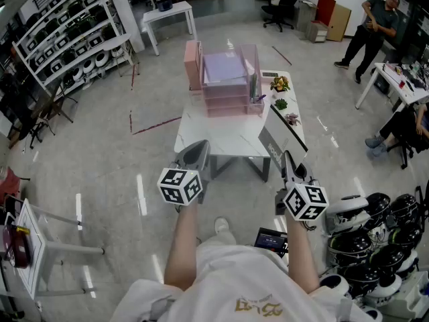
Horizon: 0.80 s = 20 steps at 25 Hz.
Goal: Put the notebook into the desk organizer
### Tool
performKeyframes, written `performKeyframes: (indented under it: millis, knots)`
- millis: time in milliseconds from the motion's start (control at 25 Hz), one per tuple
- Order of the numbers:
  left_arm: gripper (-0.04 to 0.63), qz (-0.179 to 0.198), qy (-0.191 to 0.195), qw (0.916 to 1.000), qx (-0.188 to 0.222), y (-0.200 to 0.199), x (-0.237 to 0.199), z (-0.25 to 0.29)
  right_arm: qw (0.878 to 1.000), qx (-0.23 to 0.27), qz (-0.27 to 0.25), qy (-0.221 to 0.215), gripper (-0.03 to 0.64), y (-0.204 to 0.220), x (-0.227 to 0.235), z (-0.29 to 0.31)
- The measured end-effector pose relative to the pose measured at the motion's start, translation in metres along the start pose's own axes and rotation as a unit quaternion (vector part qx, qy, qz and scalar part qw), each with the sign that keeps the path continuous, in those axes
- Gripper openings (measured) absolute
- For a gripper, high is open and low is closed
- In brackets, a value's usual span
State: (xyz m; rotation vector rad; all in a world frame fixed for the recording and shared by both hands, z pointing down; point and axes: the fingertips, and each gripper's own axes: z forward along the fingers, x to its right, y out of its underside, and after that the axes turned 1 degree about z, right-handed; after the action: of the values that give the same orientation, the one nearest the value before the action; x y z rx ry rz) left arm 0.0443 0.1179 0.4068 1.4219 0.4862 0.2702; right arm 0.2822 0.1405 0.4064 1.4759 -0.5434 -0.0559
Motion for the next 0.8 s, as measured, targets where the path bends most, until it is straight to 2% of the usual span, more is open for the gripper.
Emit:
performKeyframes:
  millis: [520, 800]
  knots:
    - [0.017, 0.000, -0.012, 0.9998, 0.014, -0.001, 0.005, 0.001, 1.000, 0.002, 0.012, -0.009, 0.017, -0.003, 0.006, -0.005]
    - [0.017, -0.020, -0.003, 0.9993, 0.031, -0.002, 0.000, 0.007, 1.000, -0.005, 0.000, -0.002, 0.017, -0.004, 0.011, 0.006]
